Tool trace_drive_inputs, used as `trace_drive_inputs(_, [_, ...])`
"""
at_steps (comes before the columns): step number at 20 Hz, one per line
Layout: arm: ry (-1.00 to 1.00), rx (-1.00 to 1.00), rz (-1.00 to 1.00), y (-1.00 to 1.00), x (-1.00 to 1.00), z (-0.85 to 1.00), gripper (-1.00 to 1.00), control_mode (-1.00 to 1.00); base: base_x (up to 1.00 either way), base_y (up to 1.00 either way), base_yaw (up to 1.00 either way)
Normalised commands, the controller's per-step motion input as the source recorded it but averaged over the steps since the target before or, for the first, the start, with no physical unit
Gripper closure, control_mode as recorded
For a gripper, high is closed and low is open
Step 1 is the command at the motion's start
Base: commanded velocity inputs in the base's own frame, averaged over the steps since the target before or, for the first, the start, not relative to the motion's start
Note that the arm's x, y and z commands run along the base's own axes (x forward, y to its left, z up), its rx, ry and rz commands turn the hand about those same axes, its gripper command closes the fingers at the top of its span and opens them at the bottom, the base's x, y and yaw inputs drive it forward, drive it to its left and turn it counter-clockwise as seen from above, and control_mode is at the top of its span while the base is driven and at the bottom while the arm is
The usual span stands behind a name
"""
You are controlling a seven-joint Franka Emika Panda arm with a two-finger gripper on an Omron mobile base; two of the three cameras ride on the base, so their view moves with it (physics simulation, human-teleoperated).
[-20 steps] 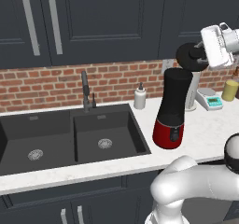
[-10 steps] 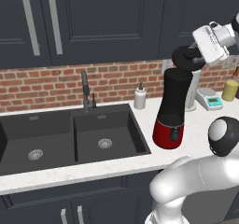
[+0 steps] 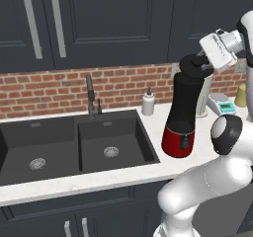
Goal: Close the lid blender by securely placing the lid on top.
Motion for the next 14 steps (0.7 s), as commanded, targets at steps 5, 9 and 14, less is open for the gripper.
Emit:
trace_drive_inputs(5, [0.12,0.00,0.00,0.00,0.36,-0.23,1.00,-1.00,0.00,0.00,0.00])
trace_drive_inputs(9, [0.16,0.00,0.00,0.00,0.31,-0.35,1.00,-1.00,0.00,0.00,0.00])
trace_drive_inputs(14, [0.17,0.00,0.00,0.00,0.13,-0.46,1.00,-1.00,0.00,0.00,0.00])
